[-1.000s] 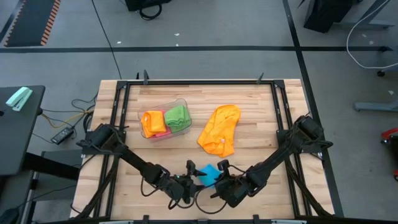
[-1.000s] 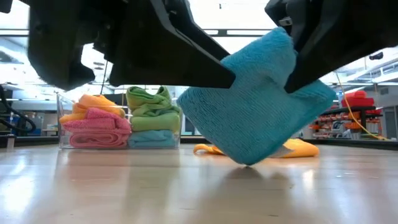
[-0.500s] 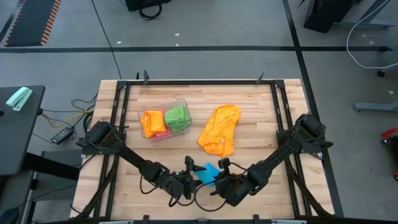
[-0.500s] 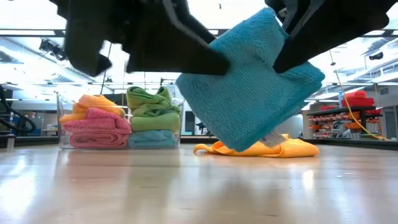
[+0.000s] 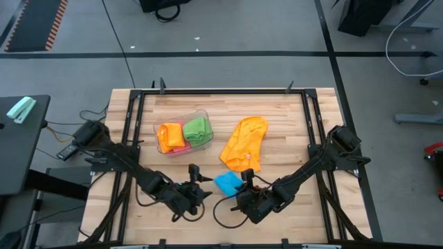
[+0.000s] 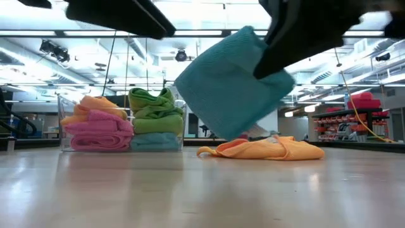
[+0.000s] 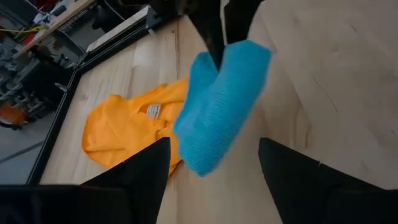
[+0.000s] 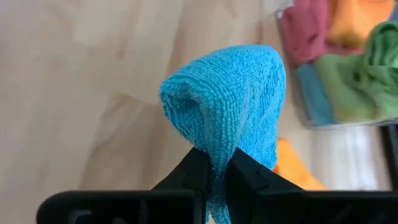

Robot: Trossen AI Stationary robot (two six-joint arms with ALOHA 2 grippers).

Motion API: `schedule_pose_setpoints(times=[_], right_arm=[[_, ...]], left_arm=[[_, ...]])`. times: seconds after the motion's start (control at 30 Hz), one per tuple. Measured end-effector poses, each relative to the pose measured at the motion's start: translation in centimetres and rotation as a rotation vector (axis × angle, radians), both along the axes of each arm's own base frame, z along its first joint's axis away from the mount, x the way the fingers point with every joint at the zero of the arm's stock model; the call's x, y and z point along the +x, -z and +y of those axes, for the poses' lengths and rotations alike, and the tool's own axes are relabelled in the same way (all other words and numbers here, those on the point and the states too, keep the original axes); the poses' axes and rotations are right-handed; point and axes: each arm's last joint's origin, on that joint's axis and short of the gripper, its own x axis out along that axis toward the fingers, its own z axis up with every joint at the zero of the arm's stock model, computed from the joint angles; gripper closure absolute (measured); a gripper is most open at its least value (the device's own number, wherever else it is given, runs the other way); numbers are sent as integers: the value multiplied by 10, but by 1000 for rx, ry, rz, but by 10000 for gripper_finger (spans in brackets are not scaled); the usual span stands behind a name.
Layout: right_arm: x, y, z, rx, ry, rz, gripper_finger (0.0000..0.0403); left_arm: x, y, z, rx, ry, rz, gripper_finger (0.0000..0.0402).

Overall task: Fold microfiber towels
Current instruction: Put the blue microfiber towel into the transparent bin

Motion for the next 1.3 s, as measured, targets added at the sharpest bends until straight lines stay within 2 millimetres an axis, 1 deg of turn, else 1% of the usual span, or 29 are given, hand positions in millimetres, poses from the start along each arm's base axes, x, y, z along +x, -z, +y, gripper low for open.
schedule_pose_setpoints(times=[0.13,0.27,0.37,0.57,0.77,1.0,1.1,1.23,1.3], right_arm=[[9,-2,-14,-38,27,-9,364],[20,-7,-28,-94,46,-15,364],[32,-19,-38,-107,57,-35,364],[57,-50,-62,-168,61,-75,364],[76,-68,-89,-232,58,-122,364],[90,-79,-113,-315,44,-174,364],[94,-83,-121,-349,42,-193,364],[103,-81,-126,-413,13,-207,364],[112,-81,-128,-438,14,-218,364]], left_arm=[[-21,1,15,-47,-27,-12,167],[-41,13,30,-105,-69,-9,182],[-52,19,37,-155,-83,-35,191],[-70,27,47,-196,-62,-91,204],[-87,32,59,-222,-13,-147,214],[-106,32,71,-258,52,-237,219],[-115,36,77,-267,66,-280,220],[-126,42,85,-309,77,-376,225],[-131,44,90,-332,83,-430,228]])
